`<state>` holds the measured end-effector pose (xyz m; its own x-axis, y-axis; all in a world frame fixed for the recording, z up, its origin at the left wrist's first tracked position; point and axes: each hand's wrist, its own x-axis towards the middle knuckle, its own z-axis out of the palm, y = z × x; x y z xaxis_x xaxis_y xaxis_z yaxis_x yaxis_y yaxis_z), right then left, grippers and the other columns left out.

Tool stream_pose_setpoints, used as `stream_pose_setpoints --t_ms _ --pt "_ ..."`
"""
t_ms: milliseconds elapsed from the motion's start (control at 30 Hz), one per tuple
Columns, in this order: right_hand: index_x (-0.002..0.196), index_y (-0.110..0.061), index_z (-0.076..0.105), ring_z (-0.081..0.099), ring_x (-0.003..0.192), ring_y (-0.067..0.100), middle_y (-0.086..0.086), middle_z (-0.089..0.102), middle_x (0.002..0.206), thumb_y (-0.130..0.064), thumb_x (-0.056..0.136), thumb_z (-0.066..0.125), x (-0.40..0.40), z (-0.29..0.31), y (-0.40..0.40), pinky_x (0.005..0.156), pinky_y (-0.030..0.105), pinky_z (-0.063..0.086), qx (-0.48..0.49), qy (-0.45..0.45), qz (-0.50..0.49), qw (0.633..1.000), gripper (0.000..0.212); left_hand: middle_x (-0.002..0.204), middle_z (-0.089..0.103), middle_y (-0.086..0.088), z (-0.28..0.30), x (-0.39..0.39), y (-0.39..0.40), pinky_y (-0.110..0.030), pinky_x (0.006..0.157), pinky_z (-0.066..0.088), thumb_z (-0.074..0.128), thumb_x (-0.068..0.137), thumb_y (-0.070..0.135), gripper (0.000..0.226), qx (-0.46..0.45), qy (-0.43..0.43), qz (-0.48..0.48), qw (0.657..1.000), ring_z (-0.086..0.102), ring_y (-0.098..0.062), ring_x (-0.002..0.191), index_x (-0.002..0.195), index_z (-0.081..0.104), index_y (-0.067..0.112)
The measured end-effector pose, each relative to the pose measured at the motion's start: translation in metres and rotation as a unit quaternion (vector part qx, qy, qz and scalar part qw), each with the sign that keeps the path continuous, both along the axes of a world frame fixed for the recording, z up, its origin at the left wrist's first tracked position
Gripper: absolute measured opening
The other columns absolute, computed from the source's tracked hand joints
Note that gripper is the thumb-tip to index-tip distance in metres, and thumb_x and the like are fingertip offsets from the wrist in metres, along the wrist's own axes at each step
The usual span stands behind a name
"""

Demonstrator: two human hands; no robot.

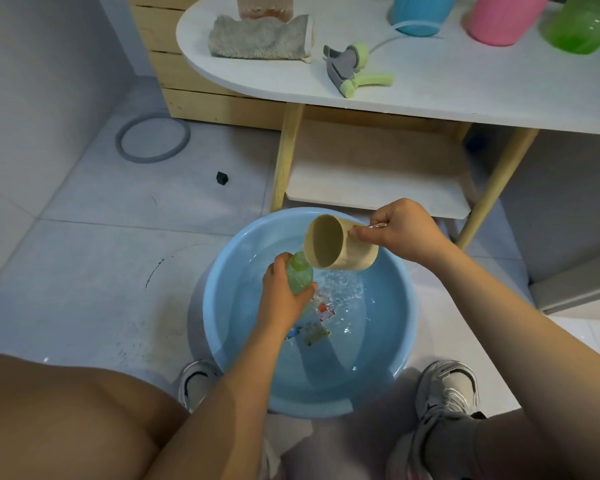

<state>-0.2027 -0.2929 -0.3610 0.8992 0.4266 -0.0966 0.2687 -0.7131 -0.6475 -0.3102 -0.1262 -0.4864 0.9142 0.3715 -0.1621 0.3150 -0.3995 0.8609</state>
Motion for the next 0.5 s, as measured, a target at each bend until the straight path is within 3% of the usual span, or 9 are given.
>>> stream_pose_setpoints --t_ms 167,400,500 --pt "0.045 -0.015 0.029 0.018 0.052 0.018 0.002 0.019 0.049 -0.030 0.079 0.072 0.0004 0.0021 0.0022 0.056 0.032 0.018 -0.033 -0.026 -0.001 0.999 0.057 0.130 0.045 -0.006 -0.0021 -0.0006 0.0002 -0.021 0.089 0.036 0.076 0.077 0.023 0.067 -0.002 0.002 -0.001 1.000 0.047 -0.020 0.116 0.132 0.038 0.017" --pt "0.044 -0.014 0.032 0.019 0.050 0.018 0.003 0.021 0.047 -0.032 0.079 0.070 -0.0007 0.0056 0.0037 0.052 0.031 0.017 -0.077 -0.062 0.008 0.995 0.055 0.125 0.046 -0.004 -0.0003 -0.0013 -0.0004 -0.015 0.083 0.031 0.077 0.077 0.020 0.063 0.009 -0.001 -0.003 1.000 0.044 -0.012 0.108 0.129 0.040 0.015" --pt "0.043 -0.015 0.031 0.020 0.050 0.018 0.002 0.022 0.046 -0.032 0.079 0.070 -0.0016 0.0083 0.0042 0.050 0.031 0.016 -0.080 -0.072 0.008 0.994 0.056 0.123 0.046 -0.002 -0.0008 -0.0016 -0.0007 -0.016 0.084 0.032 0.076 0.078 0.021 0.062 0.010 -0.001 -0.002 1.000 0.046 -0.017 0.111 0.128 0.041 0.016"
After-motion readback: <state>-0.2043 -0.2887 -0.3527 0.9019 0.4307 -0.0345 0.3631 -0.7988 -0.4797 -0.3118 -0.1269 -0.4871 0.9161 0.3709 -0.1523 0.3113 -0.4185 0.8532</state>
